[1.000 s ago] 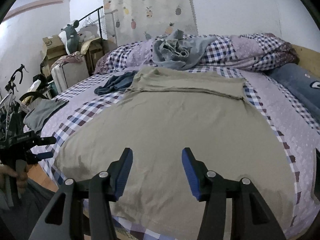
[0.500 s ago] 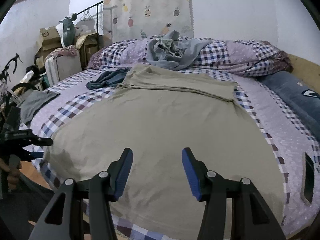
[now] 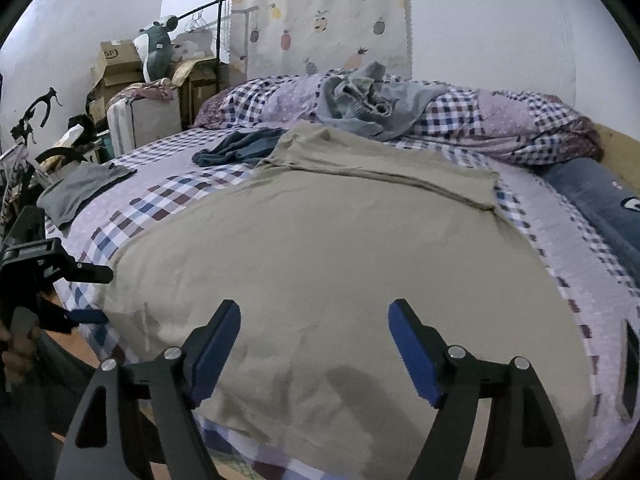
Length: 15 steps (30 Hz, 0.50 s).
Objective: Fold clothes
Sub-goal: 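Smooth the flattened beige garment with the right gripper while the left gripper hovers nearby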
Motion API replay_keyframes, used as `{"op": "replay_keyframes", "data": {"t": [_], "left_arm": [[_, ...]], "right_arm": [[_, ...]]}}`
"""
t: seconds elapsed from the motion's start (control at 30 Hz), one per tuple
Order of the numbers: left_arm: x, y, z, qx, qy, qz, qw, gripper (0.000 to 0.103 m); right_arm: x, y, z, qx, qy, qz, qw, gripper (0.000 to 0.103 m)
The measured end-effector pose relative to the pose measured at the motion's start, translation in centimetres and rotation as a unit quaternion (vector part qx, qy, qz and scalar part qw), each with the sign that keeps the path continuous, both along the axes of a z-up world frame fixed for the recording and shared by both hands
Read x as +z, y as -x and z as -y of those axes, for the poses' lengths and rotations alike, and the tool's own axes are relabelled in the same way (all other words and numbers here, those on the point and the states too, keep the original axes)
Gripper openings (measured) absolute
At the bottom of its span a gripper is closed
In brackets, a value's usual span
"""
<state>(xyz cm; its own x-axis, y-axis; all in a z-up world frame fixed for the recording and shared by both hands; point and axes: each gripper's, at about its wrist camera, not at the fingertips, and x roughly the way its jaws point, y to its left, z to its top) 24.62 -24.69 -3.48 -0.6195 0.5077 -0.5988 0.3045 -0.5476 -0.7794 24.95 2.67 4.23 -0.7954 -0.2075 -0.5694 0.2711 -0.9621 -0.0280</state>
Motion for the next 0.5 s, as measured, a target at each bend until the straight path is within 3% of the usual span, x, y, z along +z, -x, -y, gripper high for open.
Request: {"op": "replay_keyframes", "data": {"t": [0.17, 0.3, 0.37, 0.5], "left_arm": [[-0.2, 0.2, -0.1, 0.0, -0.024, -0.01, 0.9997, 0.088], [-0.1, 0.5, 0.2, 0.006, -0.026, -0.018, 0.9995, 0.064], [-0.1, 0.7, 0.4, 0.009, -0.027, -0.021, 0.9994, 0.064], [0.0, 1.0, 0.8, 0.016, -0.03, -0.029, 0.999, 0.05]], "right_arm": [[-0.6, 0.2, 2.1, 0.03, -0.003, -0.001, 1.0, 0.08], [-1.0, -0.3, 4.0, 0.057, -0.018, -0.007, 0.998, 0.08], [-1.1, -0.5, 4.7, 0.065, -0.024, -0.011, 0.998, 0.08], [-1.5, -0.8, 5.7, 0.072, -0.035, -0.014, 0.997, 0.08]]}}
